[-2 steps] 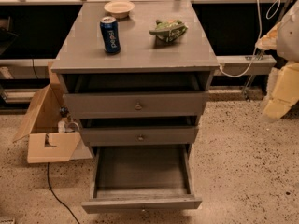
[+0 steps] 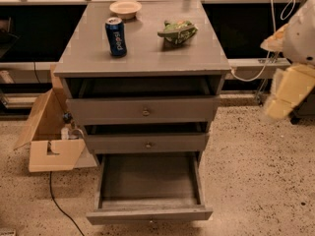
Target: Place pepsi can into bottom drawer
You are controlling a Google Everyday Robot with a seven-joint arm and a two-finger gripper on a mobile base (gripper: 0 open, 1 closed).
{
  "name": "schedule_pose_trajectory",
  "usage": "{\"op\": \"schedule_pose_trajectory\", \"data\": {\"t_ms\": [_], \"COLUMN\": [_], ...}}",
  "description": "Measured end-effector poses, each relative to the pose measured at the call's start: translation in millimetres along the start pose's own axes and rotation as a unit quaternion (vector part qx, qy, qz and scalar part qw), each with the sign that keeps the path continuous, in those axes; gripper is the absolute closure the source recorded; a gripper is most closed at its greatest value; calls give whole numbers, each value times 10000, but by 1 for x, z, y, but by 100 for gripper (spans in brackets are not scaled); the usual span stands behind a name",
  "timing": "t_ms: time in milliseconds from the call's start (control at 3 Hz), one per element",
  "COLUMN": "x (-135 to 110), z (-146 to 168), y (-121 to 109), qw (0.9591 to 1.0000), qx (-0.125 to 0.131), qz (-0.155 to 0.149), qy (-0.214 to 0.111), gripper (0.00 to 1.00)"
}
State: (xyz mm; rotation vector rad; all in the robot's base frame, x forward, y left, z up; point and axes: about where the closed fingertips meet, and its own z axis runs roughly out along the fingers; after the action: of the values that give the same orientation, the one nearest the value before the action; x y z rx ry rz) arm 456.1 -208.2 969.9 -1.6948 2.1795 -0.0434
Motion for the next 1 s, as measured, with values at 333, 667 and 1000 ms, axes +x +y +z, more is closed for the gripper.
{"op": "schedule_pose_trajectory", "data": {"t_ms": [333,667,1000], "x": [-31,-69,-69], "z": [35,77,77], "y": [-37,-87,-87], "qw": [9978,9903,9903], "qx": [10,172,172], "qz": [47,271,271], "qy": [-658,-1350,-1350], "gripper": [0,0,0]}}
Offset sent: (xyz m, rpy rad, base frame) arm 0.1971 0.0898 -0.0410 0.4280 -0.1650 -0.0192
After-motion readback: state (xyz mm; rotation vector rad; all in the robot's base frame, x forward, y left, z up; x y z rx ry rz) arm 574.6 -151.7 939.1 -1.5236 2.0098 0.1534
